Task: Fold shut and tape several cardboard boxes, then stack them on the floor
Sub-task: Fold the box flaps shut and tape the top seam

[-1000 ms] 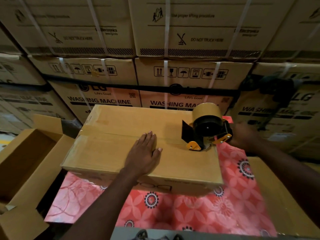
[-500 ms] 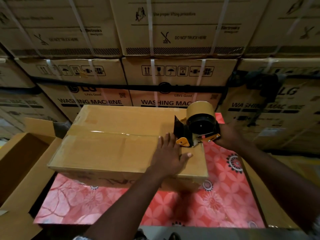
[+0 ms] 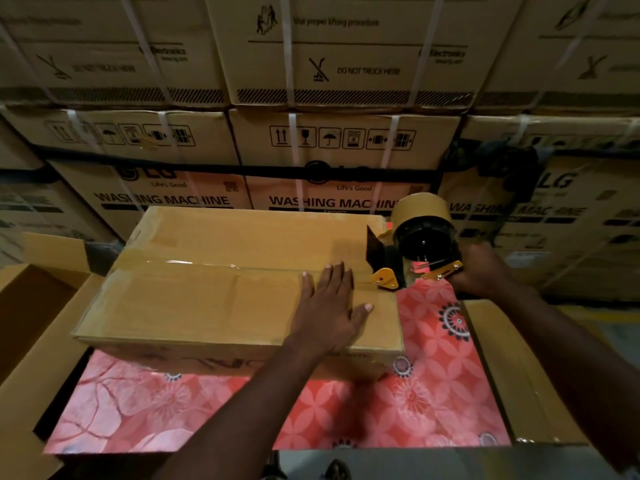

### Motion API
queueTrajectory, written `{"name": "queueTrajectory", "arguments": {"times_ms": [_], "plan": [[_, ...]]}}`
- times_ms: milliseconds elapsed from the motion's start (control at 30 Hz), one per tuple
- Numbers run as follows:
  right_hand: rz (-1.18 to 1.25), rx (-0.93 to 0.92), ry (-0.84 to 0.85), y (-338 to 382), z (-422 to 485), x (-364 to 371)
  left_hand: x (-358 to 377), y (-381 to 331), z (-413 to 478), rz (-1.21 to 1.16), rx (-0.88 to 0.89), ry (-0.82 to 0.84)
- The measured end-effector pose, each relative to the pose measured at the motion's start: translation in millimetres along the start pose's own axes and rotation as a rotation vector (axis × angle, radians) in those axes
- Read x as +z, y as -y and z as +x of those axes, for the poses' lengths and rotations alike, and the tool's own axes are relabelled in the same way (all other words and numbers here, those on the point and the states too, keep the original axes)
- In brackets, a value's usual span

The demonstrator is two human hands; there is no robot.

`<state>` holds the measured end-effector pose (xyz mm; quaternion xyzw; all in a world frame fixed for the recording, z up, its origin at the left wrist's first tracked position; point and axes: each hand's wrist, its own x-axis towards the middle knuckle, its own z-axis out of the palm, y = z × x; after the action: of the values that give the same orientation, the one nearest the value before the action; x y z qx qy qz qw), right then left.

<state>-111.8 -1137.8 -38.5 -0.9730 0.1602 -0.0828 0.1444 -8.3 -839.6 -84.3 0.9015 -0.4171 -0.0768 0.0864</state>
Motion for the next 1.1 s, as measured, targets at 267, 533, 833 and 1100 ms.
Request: {"name": "queueTrajectory", "arguments": {"times_ms": [267, 533, 833, 1100], "plan": [[-0.005, 0.015, -0.002, -3.3, -0.9, 4.6, -3.5, -22.1, 9.6, -0.03, 0.032, 0.003], [0.106, -0.018, -0.007, -0.7, -7.2, 5.9, 2.3, -50.6, 22.5, 0.0, 0.076, 0.045], [0.081, 0.144, 0.008, -30.1, -22.0, -7.6, 4.7, -56.9, 20.6, 0.016, 0.037, 0.044], [-0.097, 0.207, 0.134, -47.7, -14.4, 2.9, 7.1, -57.6, 20.6, 0.017, 0.039, 0.04]]}}
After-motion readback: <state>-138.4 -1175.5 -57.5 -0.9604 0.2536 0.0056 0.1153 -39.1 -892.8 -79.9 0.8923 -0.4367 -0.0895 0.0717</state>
